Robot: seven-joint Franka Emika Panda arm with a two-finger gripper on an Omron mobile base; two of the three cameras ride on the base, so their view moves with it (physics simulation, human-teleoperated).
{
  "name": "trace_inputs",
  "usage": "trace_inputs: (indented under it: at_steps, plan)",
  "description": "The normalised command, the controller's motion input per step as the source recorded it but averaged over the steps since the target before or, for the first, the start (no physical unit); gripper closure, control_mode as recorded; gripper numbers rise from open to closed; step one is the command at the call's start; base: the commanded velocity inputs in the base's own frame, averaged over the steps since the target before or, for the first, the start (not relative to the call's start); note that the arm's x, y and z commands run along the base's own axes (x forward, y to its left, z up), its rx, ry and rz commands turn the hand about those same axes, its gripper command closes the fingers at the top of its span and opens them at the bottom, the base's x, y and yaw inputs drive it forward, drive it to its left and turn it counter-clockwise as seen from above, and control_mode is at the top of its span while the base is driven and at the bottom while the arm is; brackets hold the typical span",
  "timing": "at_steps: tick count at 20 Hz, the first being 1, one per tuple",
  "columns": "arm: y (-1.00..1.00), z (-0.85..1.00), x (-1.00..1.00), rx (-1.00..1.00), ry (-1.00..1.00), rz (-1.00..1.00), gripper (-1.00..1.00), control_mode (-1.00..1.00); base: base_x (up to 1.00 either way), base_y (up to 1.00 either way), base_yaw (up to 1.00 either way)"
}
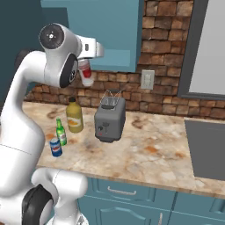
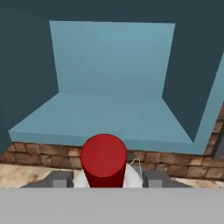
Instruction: Sort all alcoholic drinks to one cabinet, and non-alcoholic drinks to the other.
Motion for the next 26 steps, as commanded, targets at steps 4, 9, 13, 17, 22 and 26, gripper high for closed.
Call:
trace_inputs:
  at_steps: [4,9,13,17,22,26]
  plan:
    - [-0.17,0.14,0.20,0.00,-0.16,0.00,1.00,-1.00,0.00,0.00,0.00]
    - [-0.15,0.26,0.36,0.00,-0.06,-0.03,1.00,-1.00,0.00,0.00,0.00]
    - [-0.13,0.17,0.46,0.00,-0.01,-0.03,1.00,-1.00,0.00,0.00,0.00]
    - [-0.09,0.05,0.55,0.00,0.00,-0.04,1.00,-1.00,0.00,0.00,0.00]
    - [-0.09,0.00,0.64,0.00,0.00,-0.04,1.00,-1.00,0.00,0.00,0.00]
    - [-0.05,0.00,0.48,0.00,0.00,0.00,1.00,-1.00,0.00,0.00,0.00]
